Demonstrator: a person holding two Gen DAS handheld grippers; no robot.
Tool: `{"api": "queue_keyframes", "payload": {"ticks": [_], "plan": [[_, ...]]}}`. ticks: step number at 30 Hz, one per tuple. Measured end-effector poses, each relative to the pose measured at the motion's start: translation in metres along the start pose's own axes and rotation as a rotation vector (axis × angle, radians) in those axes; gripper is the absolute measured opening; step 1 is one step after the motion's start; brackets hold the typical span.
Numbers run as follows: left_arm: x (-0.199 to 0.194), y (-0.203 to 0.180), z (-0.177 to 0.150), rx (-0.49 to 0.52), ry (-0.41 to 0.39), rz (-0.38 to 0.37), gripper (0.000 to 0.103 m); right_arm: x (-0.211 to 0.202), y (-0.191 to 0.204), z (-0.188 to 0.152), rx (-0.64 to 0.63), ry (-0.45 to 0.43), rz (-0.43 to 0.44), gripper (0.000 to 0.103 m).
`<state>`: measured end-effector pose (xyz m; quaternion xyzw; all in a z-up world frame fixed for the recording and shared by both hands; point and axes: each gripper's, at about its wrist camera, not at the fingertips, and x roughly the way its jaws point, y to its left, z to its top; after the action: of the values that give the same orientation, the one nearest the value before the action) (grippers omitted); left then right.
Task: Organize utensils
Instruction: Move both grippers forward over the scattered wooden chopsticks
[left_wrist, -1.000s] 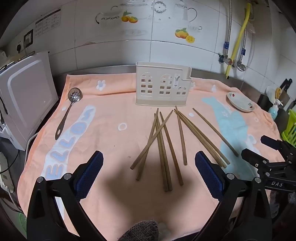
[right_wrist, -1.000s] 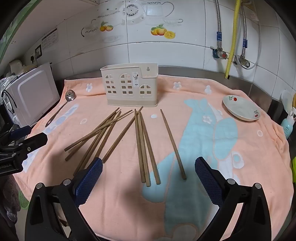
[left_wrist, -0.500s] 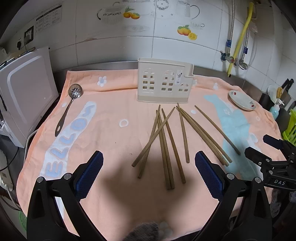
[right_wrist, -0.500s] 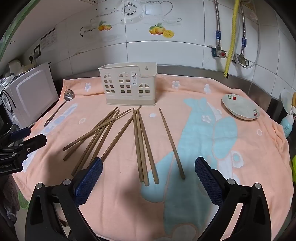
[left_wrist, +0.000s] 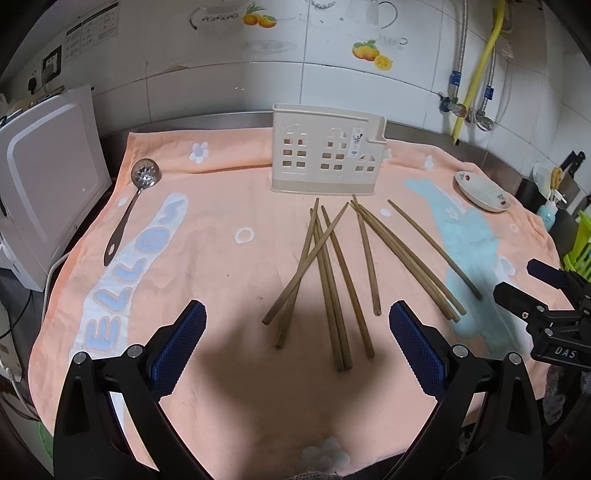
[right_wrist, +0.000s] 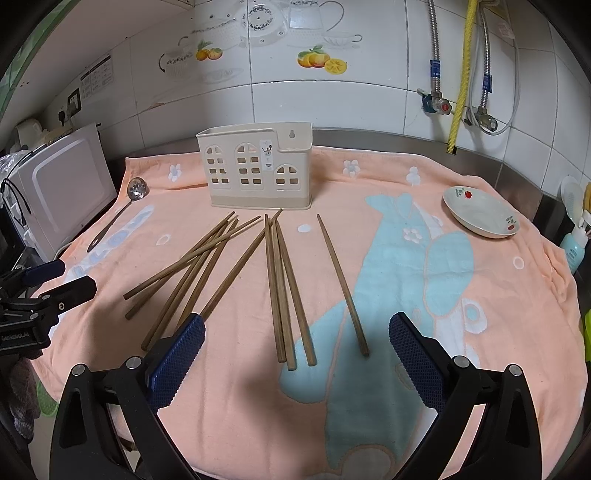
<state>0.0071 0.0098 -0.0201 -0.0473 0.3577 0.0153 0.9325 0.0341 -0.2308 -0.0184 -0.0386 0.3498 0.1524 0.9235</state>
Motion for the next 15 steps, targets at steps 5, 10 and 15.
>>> {"api": "queue_keyframes", "payload": {"ticks": [5, 10, 15], "plan": [[-0.001, 0.004, -0.002, -0.003, -0.022, -0.002, 0.098, 0.000, 0.000, 0.000, -0.002, 0.000, -0.002, 0.097], [0.000, 0.004, -0.002, 0.011, -0.039, 0.017, 0.098, 0.005, -0.001, -0.002, -0.013, 0.000, -0.004, 0.097], [0.003, 0.004, -0.001, 0.042, -0.053, 0.060, 0.098, 0.010, -0.005, -0.002, -0.020, 0.002, -0.005, 0.097]]}}
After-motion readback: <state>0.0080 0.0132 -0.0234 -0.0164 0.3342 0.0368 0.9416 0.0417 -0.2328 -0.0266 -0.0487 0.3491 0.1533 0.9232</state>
